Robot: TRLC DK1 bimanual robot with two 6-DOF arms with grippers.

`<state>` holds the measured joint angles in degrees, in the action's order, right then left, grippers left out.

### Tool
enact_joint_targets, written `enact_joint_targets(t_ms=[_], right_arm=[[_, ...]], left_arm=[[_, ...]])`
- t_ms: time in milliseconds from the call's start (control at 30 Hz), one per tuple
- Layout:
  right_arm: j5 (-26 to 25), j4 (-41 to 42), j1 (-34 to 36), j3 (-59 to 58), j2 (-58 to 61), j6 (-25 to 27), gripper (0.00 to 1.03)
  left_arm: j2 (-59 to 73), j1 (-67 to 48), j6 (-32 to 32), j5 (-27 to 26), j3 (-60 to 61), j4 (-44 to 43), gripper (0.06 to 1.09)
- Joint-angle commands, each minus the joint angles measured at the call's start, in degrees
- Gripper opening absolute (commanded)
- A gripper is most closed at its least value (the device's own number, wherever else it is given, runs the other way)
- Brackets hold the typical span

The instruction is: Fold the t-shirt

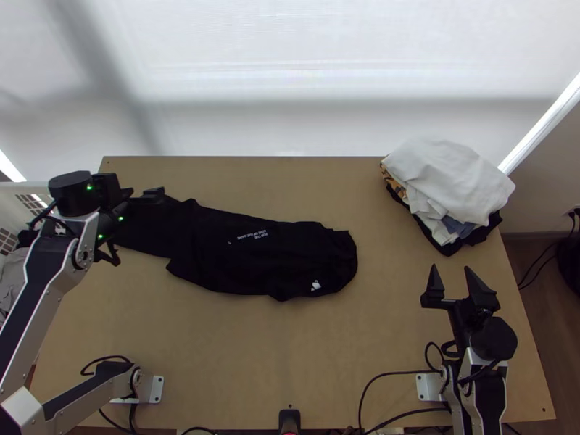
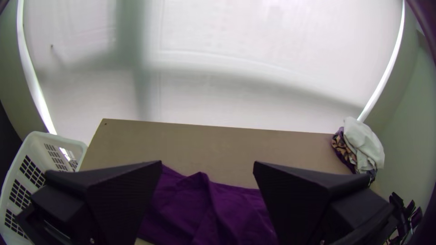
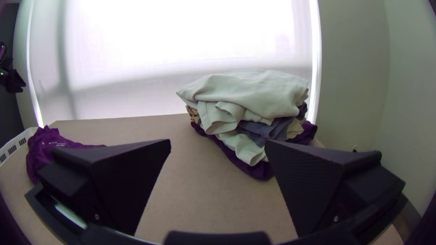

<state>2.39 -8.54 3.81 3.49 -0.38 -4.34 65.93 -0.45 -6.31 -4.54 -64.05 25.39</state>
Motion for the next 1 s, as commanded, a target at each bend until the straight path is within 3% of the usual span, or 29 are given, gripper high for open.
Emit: enact_joint_targets(t_ms=[0,567,867,967], right_arm=[[0.07,-1.13,0.05,0.03,0.21,-0.76,0.98],[0.07,-1.13,0.05,0.03,0.21,-0.76,0.98],[0.16,-1.22,-0.21,0.03,0.21,-0.93,0.98],[0.07,-1.13,-3.73,0.03,0.21,-2.69,0.98]], left_arm=[[-1.42,2.29,1.82,-0.47,-1.16,3.0,1.04],[-5.2,12.05,1.65,2.25,4.81,11.97,1.04],[-6.61,12.4,0.86,2.25,7.27,12.14,1.04],[-6.08,12.58,0.42,2.25,7.98,10.91,1.04]])
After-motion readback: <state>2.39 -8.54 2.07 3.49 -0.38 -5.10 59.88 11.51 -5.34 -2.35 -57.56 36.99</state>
